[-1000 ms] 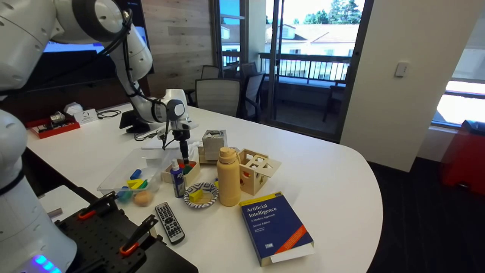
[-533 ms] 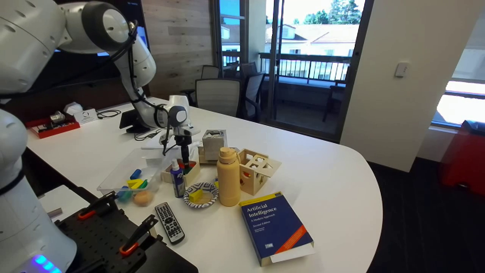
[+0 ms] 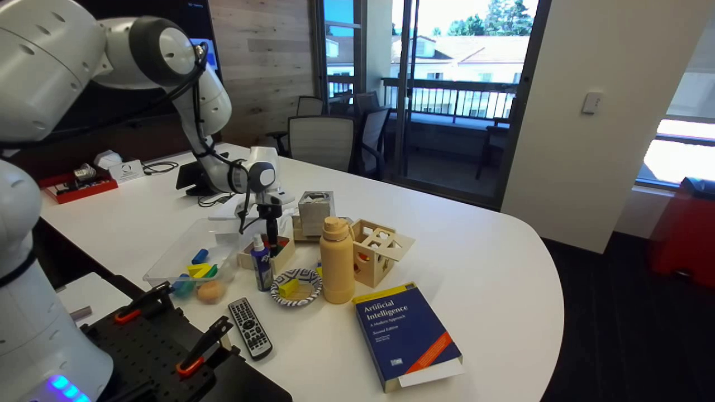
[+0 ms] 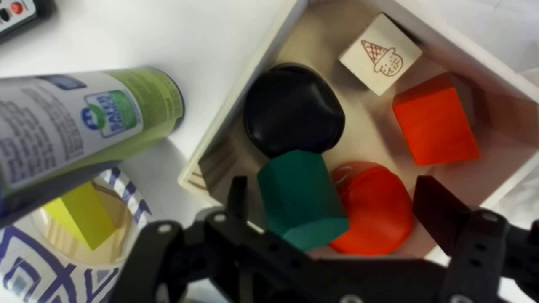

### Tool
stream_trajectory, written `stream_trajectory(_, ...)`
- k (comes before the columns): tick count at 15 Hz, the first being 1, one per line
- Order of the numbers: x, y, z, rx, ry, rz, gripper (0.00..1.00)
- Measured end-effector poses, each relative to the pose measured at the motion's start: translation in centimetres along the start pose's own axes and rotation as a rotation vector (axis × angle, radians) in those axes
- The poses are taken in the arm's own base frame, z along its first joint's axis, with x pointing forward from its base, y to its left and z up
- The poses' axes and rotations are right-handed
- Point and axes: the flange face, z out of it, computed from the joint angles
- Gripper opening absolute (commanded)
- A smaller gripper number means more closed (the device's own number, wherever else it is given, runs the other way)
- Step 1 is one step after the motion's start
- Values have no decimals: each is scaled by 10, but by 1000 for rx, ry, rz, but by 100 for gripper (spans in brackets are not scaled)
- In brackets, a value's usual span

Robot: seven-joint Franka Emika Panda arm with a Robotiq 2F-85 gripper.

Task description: Move two items from the small crate to the storage box

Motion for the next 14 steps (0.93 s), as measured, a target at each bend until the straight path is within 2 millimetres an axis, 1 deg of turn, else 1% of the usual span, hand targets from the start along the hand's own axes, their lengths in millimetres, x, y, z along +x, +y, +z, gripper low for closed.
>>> stream_trajectory(2,0,-2,2,-2,5,-4,58)
stream_trajectory(3,0,-3,2,-2,7,-5,49)
stream_trajectory(7,0,-4,3,-5,8,-6,22)
stream_trajectory(8,1,-5,2,-5,9,-7,19)
stream_trajectory(9,1,-6,1,-4,10,-7,19)
stream_trajectory(14,1,-8,0,-6,16,-11,19)
